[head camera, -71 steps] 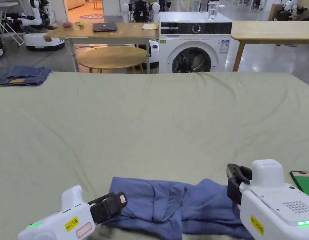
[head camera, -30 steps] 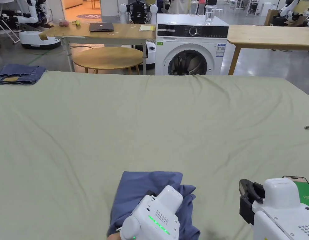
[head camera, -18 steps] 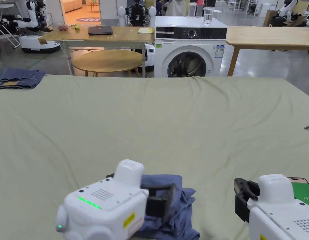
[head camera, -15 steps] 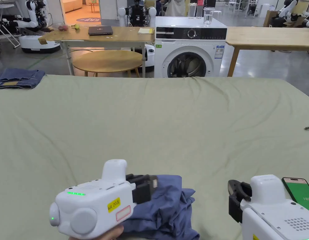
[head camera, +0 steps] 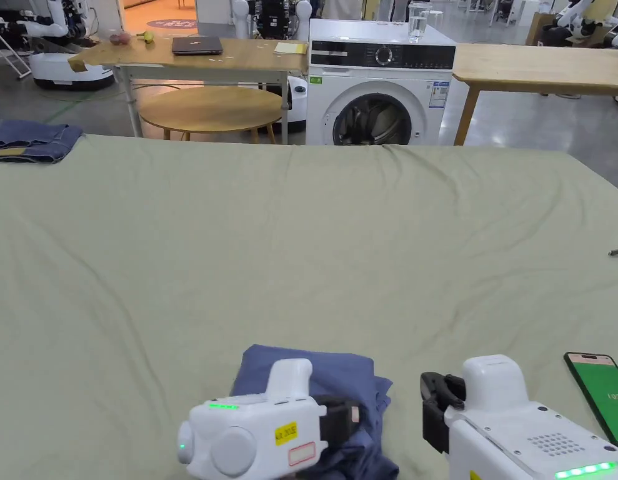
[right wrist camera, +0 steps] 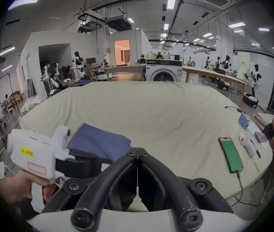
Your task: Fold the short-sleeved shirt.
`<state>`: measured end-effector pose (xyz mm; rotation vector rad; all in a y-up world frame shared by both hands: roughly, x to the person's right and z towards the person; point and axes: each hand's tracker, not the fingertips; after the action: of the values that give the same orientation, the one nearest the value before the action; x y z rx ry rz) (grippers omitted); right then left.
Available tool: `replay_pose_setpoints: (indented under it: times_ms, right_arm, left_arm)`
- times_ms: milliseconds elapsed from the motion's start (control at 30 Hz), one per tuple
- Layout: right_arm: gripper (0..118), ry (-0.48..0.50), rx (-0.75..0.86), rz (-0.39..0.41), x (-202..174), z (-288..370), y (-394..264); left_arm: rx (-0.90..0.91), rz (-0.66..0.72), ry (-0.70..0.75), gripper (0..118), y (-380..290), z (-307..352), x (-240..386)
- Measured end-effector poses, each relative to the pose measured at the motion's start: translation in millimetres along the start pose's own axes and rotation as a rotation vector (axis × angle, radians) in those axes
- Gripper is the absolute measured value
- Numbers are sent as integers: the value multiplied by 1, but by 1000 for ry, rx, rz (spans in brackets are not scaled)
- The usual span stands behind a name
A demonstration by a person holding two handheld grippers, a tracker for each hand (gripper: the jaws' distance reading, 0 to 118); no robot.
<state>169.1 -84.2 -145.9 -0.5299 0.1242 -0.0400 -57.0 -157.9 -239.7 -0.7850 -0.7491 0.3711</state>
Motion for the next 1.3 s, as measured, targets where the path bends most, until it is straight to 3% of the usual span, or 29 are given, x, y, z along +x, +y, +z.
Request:
replay_pose_setpoints:
  times_ms: [200,233,267,300,333,367,467,533,633,667,700,733,800,833,967,1167,1300]
  right_arm:
    - [0,162,-76,-103,-27,-58,-8]
    - [0,198,-83,-135,-28,-67,-12]
    - [0,238,-93,-172,-28,-77,-17]
    - [0,270,-110,-203,-26,-84,-22]
    - [0,288,-143,-228,-23,-93,-27]
    - [0,268,-176,-237,-20,-100,-32]
    - [0,137,-275,-192,-12,-112,-47]
    - [0,186,-219,-224,-4,-106,-52]
    - [0,195,-211,-225,1,-102,-52]
    - [0,198,-198,-216,1,-100,-53]
    - [0,194,-193,-207,0,-99,-53]
    - [0,186,-188,-193,-1,-99,-53]
    - [0,138,-179,-132,-8,-97,-50]
    - [0,123,-176,-104,-12,-96,-49]
    - [0,168,-147,-98,-23,-83,-36]
    - [0,157,-126,-53,-48,-73,-22]
    - [0,159,-126,-44,-66,-77,-18]
  left_arm:
    - [205,82,30,9,28,87,-40]
    - [215,105,44,27,28,96,-54]
    - [209,126,66,56,25,100,-68]
    - [189,154,86,100,22,101,-80]
    - [186,198,85,116,17,102,-94]
    - [192,274,40,118,11,102,-107]
    - [132,469,-147,118,-8,81,-140]
    - [39,545,-233,118,-19,58,-149]
    - [95,454,-296,118,-25,33,-139]
    - [81,484,-314,118,-19,25,-139]
    - [71,535,-336,108,-16,17,-138]
    - [81,585,-351,79,-15,12,-135]
    - [49,596,-216,49,-13,-2,-132]
    - [52,551,-216,25,-14,-3,-134]
    - [74,482,-186,24,-1,27,-146]
    - [137,368,1,23,36,143,-218]
    - [131,370,129,23,63,232,-290]
